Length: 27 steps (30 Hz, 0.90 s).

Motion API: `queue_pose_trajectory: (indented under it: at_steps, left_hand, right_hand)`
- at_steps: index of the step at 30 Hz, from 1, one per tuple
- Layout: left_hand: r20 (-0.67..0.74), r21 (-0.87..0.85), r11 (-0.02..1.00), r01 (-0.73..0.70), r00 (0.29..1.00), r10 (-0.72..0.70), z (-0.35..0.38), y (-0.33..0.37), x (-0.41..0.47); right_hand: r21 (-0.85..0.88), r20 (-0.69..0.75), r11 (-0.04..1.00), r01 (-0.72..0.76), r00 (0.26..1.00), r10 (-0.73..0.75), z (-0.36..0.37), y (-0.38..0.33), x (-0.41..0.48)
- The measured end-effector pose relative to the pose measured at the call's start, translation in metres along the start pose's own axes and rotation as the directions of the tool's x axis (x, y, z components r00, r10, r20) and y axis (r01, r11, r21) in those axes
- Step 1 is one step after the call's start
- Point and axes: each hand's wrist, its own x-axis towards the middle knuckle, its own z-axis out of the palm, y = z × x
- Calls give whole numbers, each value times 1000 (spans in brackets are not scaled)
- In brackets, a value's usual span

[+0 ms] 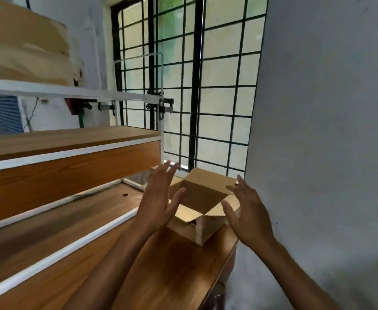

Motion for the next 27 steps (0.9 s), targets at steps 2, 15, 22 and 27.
queue_pose_trajectory:
  at_steps: [2, 15, 22, 27]
  left_hand:
    - [-18, -67, 996, 65, 998, -66, 36, 1, 19]
    - [95, 57, 904, 424, 899, -428, 186, -55, 112]
    - [215, 253, 652, 715, 616, -758, 262, -129, 119]
    - [165, 307, 458, 834, 427, -889, 317, -160, 98]
  right_hand:
    - [-5, 50, 1000, -21, 999, 22, 8, 38, 17]
    - [26, 384, 995, 96, 918, -99, 85, 182, 143]
    - [19, 579, 974, 227, 792, -195, 160, 220, 191]
    - [-66, 715, 961, 269, 684, -143, 228, 250, 204]
